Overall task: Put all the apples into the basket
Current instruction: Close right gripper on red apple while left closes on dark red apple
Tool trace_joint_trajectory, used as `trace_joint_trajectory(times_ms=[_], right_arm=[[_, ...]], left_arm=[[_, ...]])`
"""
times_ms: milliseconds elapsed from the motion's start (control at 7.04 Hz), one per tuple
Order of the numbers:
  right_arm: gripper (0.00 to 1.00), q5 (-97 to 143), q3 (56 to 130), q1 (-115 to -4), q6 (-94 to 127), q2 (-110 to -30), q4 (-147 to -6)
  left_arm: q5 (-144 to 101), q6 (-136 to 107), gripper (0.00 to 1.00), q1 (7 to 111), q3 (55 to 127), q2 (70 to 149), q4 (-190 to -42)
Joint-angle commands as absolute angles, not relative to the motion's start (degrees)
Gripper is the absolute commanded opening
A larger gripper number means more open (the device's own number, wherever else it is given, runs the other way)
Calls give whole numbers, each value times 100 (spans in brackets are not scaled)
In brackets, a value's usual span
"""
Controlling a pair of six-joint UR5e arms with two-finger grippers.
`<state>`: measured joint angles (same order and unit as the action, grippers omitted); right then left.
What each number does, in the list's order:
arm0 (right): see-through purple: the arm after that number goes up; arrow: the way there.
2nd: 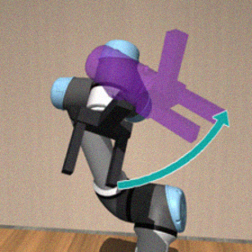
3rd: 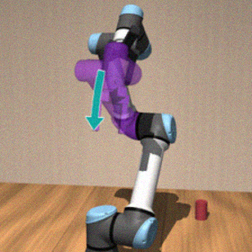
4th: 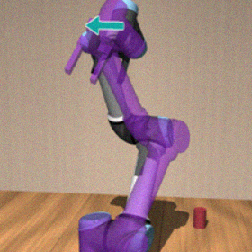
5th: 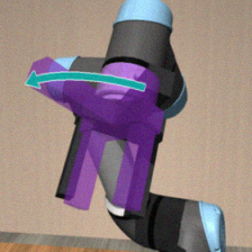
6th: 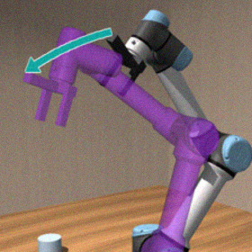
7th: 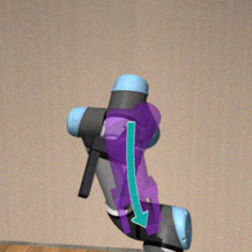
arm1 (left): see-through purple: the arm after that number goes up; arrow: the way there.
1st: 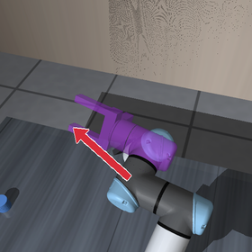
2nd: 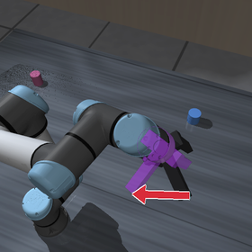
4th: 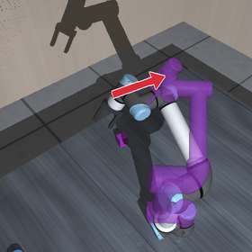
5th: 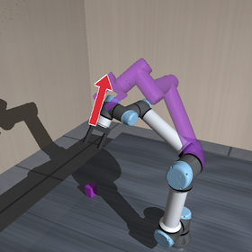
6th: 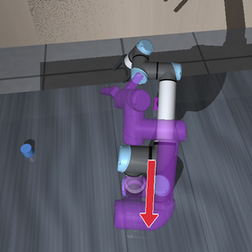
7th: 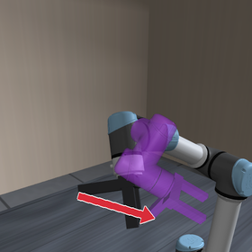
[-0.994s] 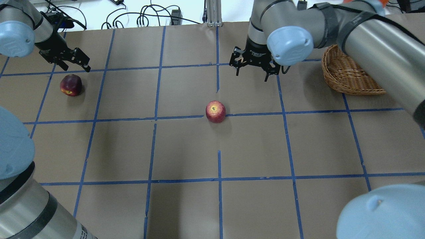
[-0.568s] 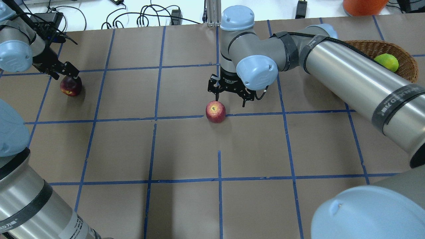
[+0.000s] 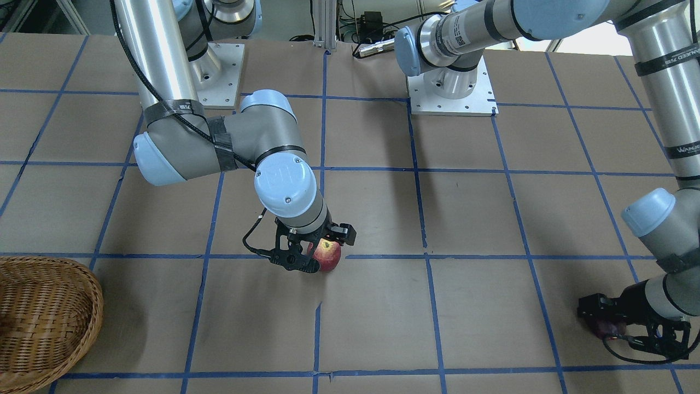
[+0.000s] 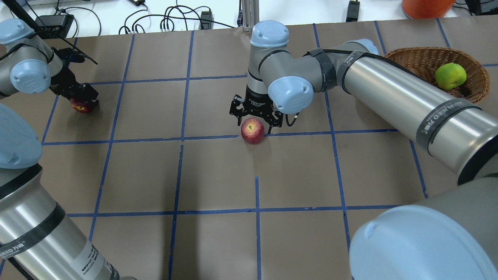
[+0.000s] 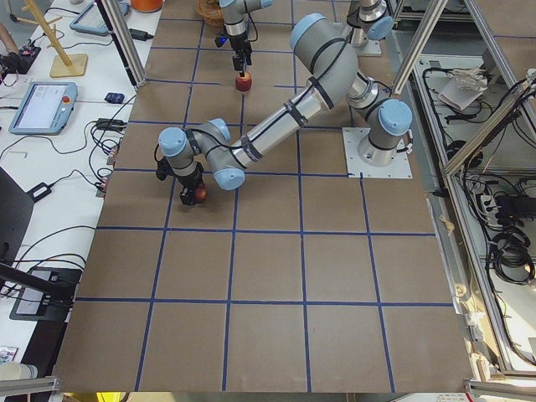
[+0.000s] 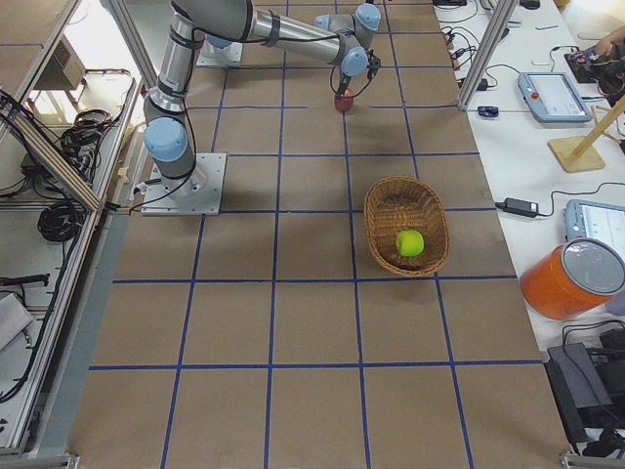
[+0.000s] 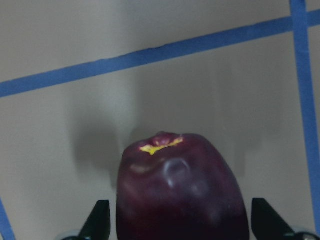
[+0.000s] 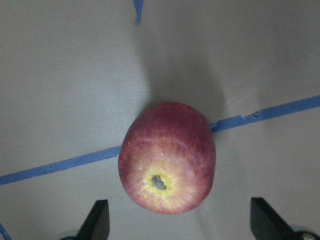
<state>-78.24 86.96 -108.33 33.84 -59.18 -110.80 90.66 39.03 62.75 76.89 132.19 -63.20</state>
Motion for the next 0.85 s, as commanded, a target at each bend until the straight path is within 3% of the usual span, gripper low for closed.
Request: trace_joint_trajectory(times_ms=[0,284,426,568,710], right_arm=[[100,-7761,8701,-10837,3366,-5644,-11424],[100,-7778,8788,-10820,3349,-5529,-11461],[75,-7796,8806,-10819,3462,-5537,-11739],[20,-7822,8815,-10811,3376,-5546,-11890],[0,-7840,8772,-10758,3332,-5589,-11892]], left_arm=[[9053,3911,38,6319,7690,13088,-6389],[8992,3467,38,6468,7734,12799,-7053],[8695,2932,38,6660,7778,12588,-7571],[8449,2300,38,6880,7900,12403,-7881],[8255,1815,38,7125,8188,12201,-7884]])
